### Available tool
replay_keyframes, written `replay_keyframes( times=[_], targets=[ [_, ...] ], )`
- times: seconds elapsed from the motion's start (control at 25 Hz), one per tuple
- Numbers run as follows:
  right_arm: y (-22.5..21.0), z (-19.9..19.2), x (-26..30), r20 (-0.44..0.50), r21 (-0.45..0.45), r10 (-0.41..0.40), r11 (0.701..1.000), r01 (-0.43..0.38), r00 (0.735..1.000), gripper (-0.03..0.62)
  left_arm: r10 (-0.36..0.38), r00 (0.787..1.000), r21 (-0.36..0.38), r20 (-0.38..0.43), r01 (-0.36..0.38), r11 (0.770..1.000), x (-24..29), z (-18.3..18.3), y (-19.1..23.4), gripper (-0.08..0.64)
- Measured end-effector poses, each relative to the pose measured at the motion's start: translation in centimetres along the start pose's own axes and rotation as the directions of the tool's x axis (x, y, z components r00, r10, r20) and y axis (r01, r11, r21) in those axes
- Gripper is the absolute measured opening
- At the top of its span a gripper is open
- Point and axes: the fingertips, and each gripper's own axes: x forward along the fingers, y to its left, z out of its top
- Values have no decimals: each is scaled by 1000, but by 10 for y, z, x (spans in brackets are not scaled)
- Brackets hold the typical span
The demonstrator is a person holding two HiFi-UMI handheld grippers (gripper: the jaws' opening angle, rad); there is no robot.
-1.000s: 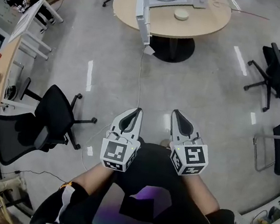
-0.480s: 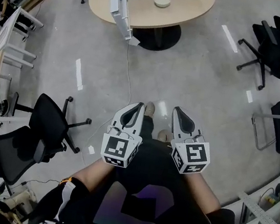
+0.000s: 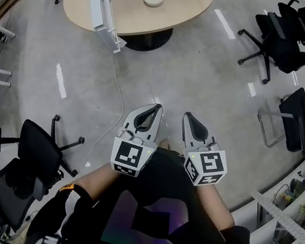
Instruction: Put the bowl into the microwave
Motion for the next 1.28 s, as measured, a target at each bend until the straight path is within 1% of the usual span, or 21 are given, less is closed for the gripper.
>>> replay_keyframes(
  times=[0.32, 0.6, 0.72, 0.92, 1.28],
  targets=[
    [2, 46, 64, 0, -38, -45, 998, 45, 999, 17, -19, 999, -6, 36, 19, 1000, 34, 29, 64, 46],
    [-6, 73, 92, 12, -38, -109, 993, 110, 994, 17, -77, 995, 0, 62, 77, 997, 55, 51, 93, 46],
    [-7, 84, 103, 18, -40, -124, 991, 125, 992, 17, -95, 993, 7, 73, 94, 996, 62, 60, 103, 46],
    [-3, 99, 125, 17, -51, -122, 991, 123, 992, 17, -96, 991, 7, 88, 96, 995, 69, 73, 124, 46],
    [7, 114, 164, -4, -86, -69, 994, 68, 998, 17, -41, 994, -21, 104, 44, 999, 79, 84, 162, 46]
  ],
)
